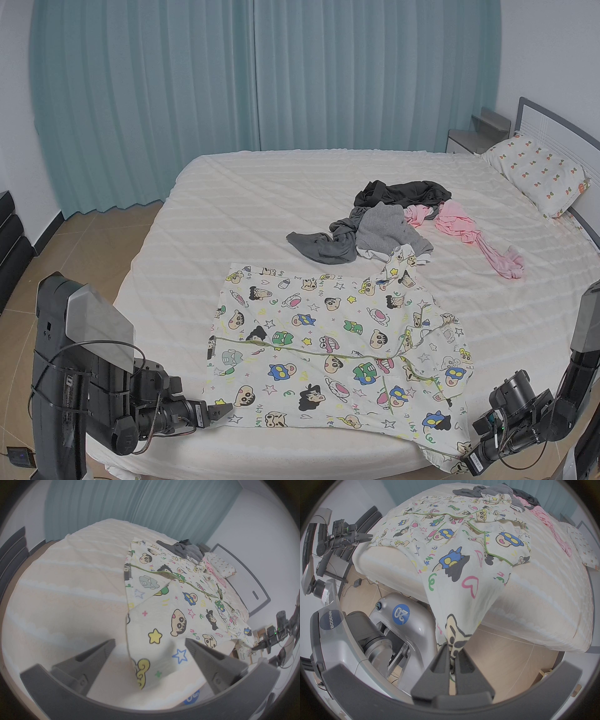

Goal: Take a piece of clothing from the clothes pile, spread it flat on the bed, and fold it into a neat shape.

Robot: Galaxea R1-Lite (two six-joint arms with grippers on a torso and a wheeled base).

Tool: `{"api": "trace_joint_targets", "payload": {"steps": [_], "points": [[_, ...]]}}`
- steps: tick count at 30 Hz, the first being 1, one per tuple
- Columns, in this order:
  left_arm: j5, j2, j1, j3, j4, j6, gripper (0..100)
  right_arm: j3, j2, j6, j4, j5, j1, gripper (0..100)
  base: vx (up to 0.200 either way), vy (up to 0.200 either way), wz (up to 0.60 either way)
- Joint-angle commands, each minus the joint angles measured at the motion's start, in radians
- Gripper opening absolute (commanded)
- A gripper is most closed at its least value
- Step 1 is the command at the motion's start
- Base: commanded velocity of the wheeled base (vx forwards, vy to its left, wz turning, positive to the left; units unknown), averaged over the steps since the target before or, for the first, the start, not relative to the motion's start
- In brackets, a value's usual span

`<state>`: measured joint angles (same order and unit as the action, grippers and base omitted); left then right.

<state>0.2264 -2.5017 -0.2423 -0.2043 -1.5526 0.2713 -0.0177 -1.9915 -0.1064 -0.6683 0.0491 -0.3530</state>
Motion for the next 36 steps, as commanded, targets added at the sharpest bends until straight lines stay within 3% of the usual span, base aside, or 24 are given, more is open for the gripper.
{"api": "trace_joint_targets", "payload": {"steps": [1,8,9,21,29,33,36], "points": [[-0.002,-0.034,-0.012,-0.032,-0.004,-0.01,100,0.004,-0.003,-0.001,-0.001,0.001,-0.001,0,0.0,0.0,0.0],[-0.001,-0.032,-0.051,-0.024,-0.001,-0.012,100,-0.001,-0.003,0.002,-0.004,0.009,0.0,0,0.0,0.0,0.0],[-0.001,-0.032,-0.06,-0.023,0.0,-0.012,0,-0.001,-0.003,0.002,-0.004,0.012,0.002,0,0.0,0.0,0.0],[0.041,-0.017,-0.051,-0.015,-0.004,0.016,0,0.001,0.01,0.005,-0.004,0.017,0.005,0,0.0,0.0,0.0],[0.039,0.06,-0.049,-0.018,-0.014,0.135,0,-0.016,0.112,-0.001,-0.01,0.057,0.002,0,0.0,0.0,0.0],[0.037,0.089,-0.051,0.026,-0.012,0.151,0,-0.011,0.168,0.025,-0.004,0.061,0.014,0,0.0,0.0,0.0],[0.039,0.104,-0.052,0.052,-0.014,0.152,0,0.016,0.171,0.096,-0.007,0.092,0.025,0,0.0,0.0,0.0]]}}
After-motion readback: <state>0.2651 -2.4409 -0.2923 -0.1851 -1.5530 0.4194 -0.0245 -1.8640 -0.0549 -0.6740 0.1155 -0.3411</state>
